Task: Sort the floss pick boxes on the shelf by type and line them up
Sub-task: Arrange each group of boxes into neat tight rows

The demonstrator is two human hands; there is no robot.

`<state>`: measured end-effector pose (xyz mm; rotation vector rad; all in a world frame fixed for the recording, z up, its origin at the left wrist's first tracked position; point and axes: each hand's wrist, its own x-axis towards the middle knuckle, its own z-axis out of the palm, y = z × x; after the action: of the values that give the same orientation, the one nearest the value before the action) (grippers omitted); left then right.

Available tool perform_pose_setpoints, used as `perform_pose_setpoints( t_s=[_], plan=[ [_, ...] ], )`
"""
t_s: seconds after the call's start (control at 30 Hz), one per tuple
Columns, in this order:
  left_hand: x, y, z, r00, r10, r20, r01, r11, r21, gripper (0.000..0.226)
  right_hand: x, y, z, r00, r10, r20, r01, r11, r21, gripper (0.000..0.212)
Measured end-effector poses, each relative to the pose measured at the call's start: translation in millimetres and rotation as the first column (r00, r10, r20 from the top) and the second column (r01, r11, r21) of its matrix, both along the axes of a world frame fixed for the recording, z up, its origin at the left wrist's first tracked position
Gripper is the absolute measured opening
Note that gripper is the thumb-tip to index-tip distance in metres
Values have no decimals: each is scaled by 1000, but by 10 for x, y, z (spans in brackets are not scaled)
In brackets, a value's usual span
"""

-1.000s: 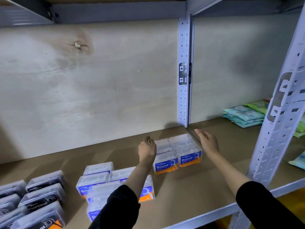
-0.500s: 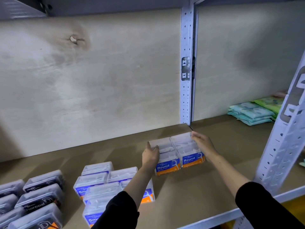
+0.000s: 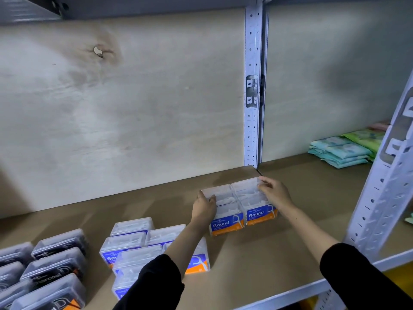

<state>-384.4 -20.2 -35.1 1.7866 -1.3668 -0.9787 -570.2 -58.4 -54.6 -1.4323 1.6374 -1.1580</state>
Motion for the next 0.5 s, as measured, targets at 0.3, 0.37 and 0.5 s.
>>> perform_pose_setpoints(
  t_s=[0.3,0.37,0.5],
  plan=[
    [18,6,191,802,-312,509,414,905,-98,77,-31,126,487,765,373,-524,-408,911,54,57],
    [3,3,217,749,-374,547,476,878,-52,81,15,139,527,646,481,-593,-451,867,211,68],
    [3,10,232,739,-430,519,500,866,6,76,50,140,544,593,523,-612,-447,846,290,72]
  ],
)
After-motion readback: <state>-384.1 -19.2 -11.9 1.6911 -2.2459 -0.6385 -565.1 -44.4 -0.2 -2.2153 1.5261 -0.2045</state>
